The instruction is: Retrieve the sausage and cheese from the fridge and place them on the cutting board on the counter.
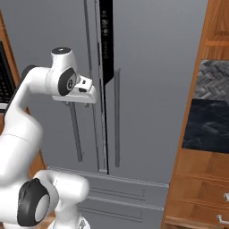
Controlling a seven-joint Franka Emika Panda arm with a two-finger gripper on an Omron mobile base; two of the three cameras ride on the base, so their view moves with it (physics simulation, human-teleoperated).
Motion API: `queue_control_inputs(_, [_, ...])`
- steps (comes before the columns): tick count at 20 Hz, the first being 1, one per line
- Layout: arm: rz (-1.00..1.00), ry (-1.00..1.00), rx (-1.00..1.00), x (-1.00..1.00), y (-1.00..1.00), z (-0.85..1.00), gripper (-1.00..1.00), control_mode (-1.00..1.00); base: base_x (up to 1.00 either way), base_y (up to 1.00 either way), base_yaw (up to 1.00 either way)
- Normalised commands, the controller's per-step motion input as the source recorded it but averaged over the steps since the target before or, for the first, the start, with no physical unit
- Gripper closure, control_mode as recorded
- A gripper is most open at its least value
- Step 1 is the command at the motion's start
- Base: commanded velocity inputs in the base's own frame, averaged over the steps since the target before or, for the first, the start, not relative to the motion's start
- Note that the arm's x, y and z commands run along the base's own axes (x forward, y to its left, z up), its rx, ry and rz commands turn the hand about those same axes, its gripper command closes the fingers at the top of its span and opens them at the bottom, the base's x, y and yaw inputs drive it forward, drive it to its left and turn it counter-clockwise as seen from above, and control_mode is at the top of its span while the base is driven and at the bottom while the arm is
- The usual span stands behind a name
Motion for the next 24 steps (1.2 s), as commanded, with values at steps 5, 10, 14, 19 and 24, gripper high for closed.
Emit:
queue_control_inputs(5, [0.0,0.0,0.0,0.0,0.0,0.0,-1.0,1.0,-0.73,0.0,0.0])
queue_control_inputs(10, [0.0,0.0,0.0,0.0,0.0,0.0,-1.0,1.0,-0.69,0.0,0.0])
queue_control_inputs(14, [0.0,0.0,0.0,0.0,0.0,0.0,-1.0,1.0,-0.59,0.0,0.0])
queue_control_inputs(19, [0.0,0.0,0.0,0.0,0.0,0.0,-1.0,1.0,0.08,0.0,0.0])
queue_control_inputs(24, [0.0,0.0,0.0,0.0,0.0,0.0,-1.0,1.0,0.35,0.0,0.0])
